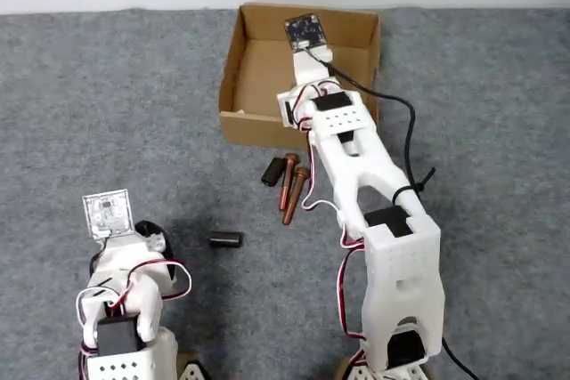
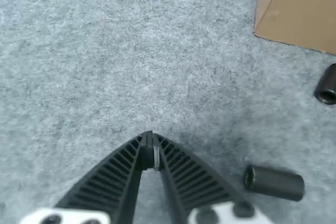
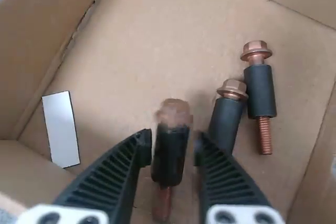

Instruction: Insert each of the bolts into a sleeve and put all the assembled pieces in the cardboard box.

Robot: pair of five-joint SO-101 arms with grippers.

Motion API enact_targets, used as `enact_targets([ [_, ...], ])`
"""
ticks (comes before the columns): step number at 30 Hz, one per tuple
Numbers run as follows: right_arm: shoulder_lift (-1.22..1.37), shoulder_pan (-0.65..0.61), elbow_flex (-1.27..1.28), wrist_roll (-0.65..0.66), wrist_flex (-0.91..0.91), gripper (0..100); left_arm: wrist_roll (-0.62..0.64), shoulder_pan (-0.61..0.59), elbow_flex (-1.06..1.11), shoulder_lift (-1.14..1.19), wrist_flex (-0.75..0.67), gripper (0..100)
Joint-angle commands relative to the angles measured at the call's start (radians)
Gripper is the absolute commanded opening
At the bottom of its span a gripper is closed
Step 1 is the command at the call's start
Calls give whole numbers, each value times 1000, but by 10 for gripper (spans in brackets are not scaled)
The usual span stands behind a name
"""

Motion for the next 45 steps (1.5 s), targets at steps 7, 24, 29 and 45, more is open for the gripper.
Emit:
enact_targets([
  [7,-139,-16,-49,17,99,86,-48,-63,-5,-6,-11,5],
  [24,-340,-259,-49,152,737,46,-290,-224,-5,-6,-61,5],
  [29,-337,-386,-43,150,822,171,-290,-224,-5,-6,-63,5],
  [45,-105,-595,-48,149,842,243,-290,-224,-5,-6,-63,5],
])
